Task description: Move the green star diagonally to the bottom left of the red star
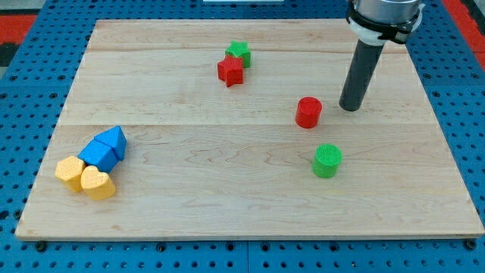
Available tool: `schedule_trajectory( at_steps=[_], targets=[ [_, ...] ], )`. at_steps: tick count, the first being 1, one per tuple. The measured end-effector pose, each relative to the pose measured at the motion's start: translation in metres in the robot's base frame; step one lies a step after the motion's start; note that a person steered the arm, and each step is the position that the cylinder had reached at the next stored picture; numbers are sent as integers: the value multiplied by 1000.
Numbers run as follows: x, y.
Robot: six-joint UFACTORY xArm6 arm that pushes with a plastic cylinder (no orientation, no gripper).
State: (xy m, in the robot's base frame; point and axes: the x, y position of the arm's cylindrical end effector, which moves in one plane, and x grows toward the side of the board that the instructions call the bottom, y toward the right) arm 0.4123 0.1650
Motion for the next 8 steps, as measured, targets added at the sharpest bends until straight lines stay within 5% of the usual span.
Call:
schedule_trajectory(
  at_steps=[3, 5, 6, 7, 8],
  targets=[
    [6, -83],
    [-3, -39],
    [-106, -88],
    [-142, -107],
    [-106, -123]
  ],
)
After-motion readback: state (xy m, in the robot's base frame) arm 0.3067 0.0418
